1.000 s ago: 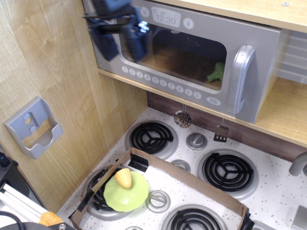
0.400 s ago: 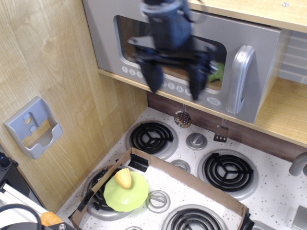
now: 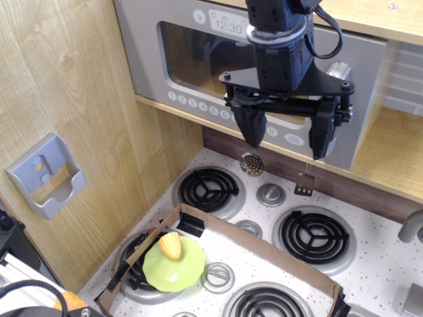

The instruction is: Open microwave

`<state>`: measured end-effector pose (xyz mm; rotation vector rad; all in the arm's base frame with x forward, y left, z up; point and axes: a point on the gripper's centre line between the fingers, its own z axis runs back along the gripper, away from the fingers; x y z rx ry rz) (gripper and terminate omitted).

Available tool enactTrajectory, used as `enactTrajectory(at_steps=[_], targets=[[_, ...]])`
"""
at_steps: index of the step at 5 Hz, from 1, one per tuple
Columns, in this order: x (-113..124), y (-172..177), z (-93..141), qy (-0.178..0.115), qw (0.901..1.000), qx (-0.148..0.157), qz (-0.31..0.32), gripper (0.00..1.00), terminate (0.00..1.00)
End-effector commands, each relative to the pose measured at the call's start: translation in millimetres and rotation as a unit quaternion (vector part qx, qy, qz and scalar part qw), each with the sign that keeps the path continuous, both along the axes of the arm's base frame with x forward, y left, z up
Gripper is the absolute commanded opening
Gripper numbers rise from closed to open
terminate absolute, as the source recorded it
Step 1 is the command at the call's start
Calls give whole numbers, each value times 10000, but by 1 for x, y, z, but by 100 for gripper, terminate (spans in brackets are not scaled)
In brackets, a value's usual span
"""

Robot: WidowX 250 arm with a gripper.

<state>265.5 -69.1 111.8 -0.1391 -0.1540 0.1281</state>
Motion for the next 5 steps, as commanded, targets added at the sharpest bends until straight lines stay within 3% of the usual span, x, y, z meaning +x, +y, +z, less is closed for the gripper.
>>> enactTrajectory(at_steps=[1, 2, 5], targets=[[38, -11, 7, -477, 9988, 139, 24, 100, 0], [50, -10, 9, -657, 9967, 442, -187, 100, 0], [75, -8, 9, -744, 9960, 425, -259, 100, 0]])
